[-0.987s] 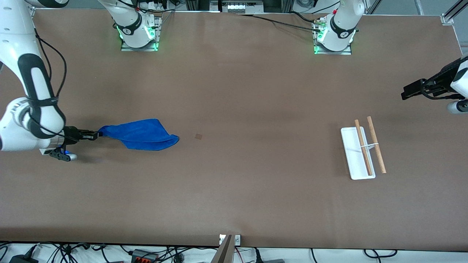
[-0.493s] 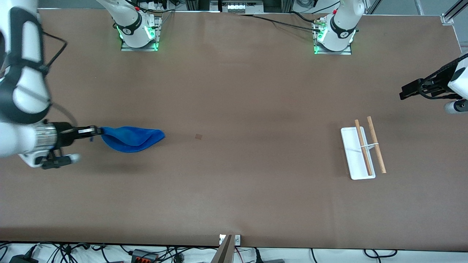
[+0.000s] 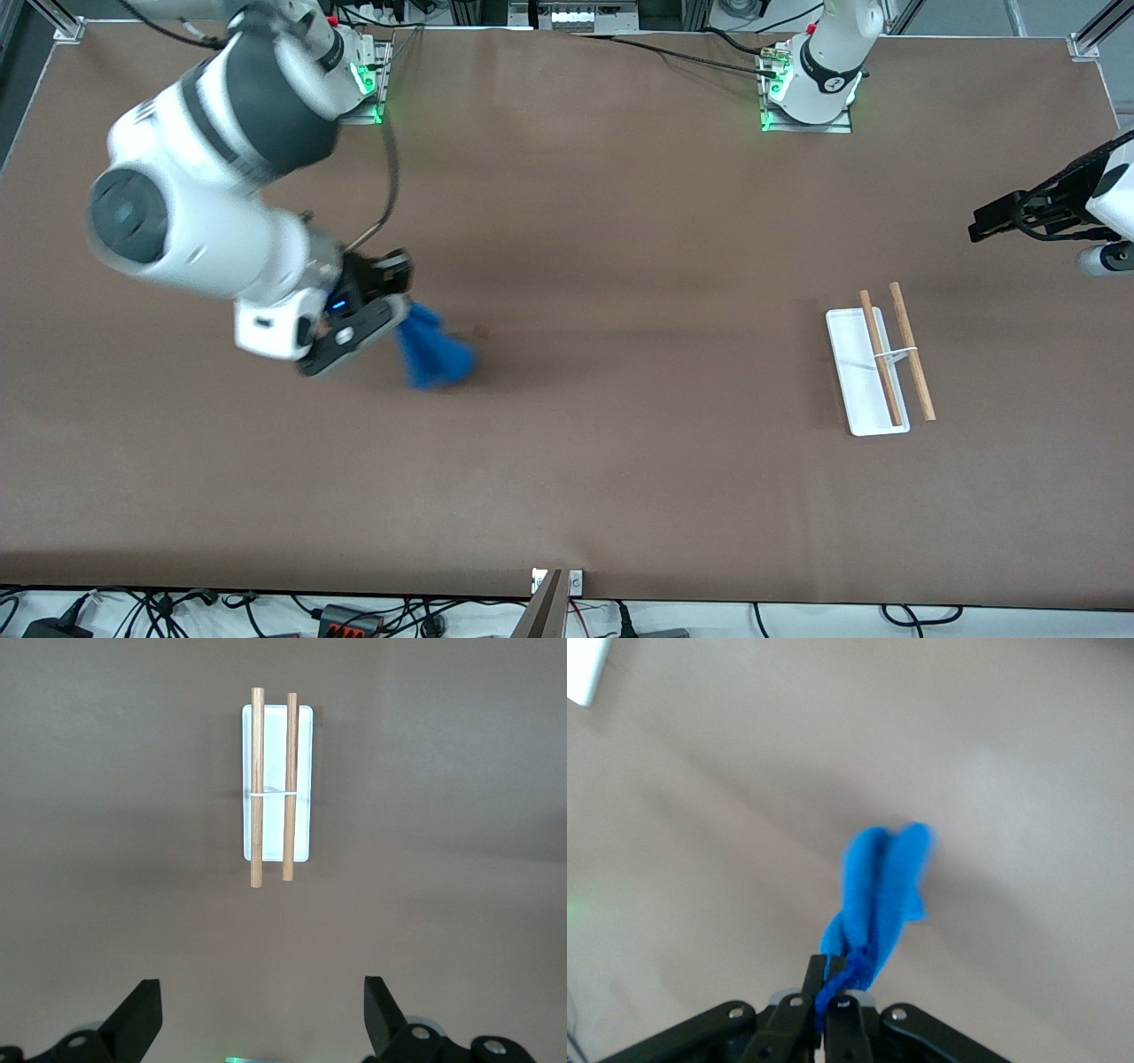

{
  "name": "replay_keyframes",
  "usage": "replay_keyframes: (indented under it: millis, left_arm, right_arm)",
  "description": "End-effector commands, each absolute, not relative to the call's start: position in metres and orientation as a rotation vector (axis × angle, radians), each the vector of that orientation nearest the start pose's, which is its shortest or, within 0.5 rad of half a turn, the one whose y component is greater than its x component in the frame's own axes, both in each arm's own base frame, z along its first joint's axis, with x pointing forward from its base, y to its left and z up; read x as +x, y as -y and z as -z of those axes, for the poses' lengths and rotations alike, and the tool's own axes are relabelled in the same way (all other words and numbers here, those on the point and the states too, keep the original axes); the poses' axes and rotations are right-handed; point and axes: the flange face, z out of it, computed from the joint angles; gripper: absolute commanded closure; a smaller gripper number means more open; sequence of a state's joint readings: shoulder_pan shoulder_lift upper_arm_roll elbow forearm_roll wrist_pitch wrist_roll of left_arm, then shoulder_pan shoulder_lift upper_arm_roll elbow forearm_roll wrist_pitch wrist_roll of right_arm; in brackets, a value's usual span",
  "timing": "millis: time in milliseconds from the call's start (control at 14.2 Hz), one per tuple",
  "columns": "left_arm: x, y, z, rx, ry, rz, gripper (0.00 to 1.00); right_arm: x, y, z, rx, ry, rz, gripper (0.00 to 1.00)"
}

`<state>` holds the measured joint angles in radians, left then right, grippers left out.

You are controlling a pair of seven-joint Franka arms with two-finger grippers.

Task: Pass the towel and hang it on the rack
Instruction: 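Lift the towel with the right gripper while the left gripper approaches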

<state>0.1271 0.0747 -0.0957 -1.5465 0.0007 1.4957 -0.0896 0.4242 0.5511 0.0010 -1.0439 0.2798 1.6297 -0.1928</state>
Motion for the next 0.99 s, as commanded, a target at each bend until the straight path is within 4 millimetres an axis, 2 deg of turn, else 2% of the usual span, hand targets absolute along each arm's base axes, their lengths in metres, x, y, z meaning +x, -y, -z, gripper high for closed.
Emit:
replay_keyframes:
  millis: [0,141,282,352,423,564,705,916]
  left_arm:
    - [0.573,-0.023,-0.585,-3.123,0.187,-0.203,0.0]
    - [0.574,-0.028,-0.582,-3.13,0.204,-0.211,0.0]
    - [0.576,-0.033,-0.572,-3.127,0.24,-0.252,0.0]
    - [0.58,-0.042,-0.556,-3.126,0.254,-0.31,0.0]
    - [0.582,-0.058,-0.552,-3.154,0.286,-0.32,0.0]
    - [0.592,-0.065,-0.517,-3.181,0.303,-0.425,0.0]
    - [0.601,-0.061,-0.497,-3.25,0.135,-0.452,0.0]
    - [0.613,-0.058,-0.475,-3.351,-0.338,-0.385,0.0]
  right_arm:
    - [0.619,-0.381,-0.551,-2.634,0.947,0.18,1.0]
    - [0.592,-0.442,-0.567,-2.553,0.912,0.317,1.0]
    - [0.569,-0.487,-0.581,-2.495,0.804,0.422,1.0]
    - [0.556,-0.504,-0.585,-2.478,0.784,0.442,1.0]
    - [0.545,-0.519,-0.588,-2.462,0.78,0.458,1.0]
    - [0.535,-0.533,-0.591,-2.437,0.717,0.477,1.0]
    - [0.524,-0.549,-0.589,-2.428,0.651,0.469,1.0]
    - [0.509,-0.571,-0.582,-2.396,0.652,0.49,1.0]
